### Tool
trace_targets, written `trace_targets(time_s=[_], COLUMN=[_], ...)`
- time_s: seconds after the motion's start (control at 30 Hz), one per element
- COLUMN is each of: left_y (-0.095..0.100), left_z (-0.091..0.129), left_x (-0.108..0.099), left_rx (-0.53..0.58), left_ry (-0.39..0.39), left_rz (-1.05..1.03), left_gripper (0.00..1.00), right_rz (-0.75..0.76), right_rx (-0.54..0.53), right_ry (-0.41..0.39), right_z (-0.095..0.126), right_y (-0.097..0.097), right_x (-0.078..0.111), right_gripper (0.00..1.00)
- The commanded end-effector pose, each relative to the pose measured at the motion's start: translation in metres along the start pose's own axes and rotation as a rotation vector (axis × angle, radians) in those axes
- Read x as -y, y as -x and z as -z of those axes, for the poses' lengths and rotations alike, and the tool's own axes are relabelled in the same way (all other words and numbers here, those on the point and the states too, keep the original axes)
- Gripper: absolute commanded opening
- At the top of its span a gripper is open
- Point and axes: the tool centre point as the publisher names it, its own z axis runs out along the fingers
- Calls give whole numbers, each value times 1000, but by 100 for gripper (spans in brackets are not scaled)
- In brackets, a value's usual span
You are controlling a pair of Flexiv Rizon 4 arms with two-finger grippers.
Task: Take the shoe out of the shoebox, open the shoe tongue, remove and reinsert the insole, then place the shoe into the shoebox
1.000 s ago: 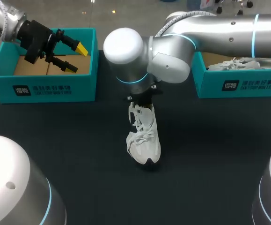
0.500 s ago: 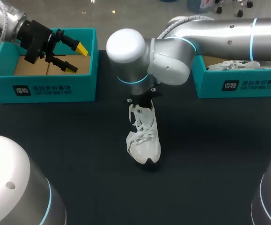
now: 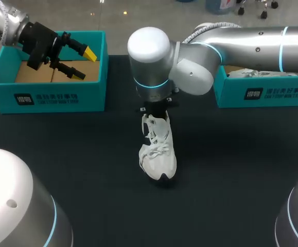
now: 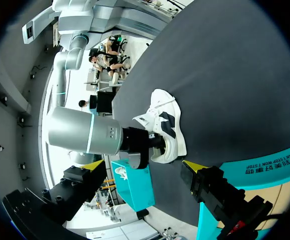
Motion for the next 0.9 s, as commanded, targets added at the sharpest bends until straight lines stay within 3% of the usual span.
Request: trace_targets(time_s=[0.03, 0.37, 0.63, 0.9], left_y=[0, 0, 0, 0], left_z=[1, 1, 1, 1], left_x=[0, 0, 0, 0], left_rx=[-3, -3, -3, -3], left_ry=[-1, -1, -1, -1], left_rz=[0, 0, 0, 0], left_gripper=[100, 100, 100, 100], right_rz=[-18, -46, -54, -55], right_rx=[22, 21, 3, 3], right_ry=[3, -104, -194, -213], right_z=[13, 29, 14, 0], right_y=[2, 10, 8, 4], right_x=[2, 13, 30, 34], right_gripper=[0, 0, 0, 0])
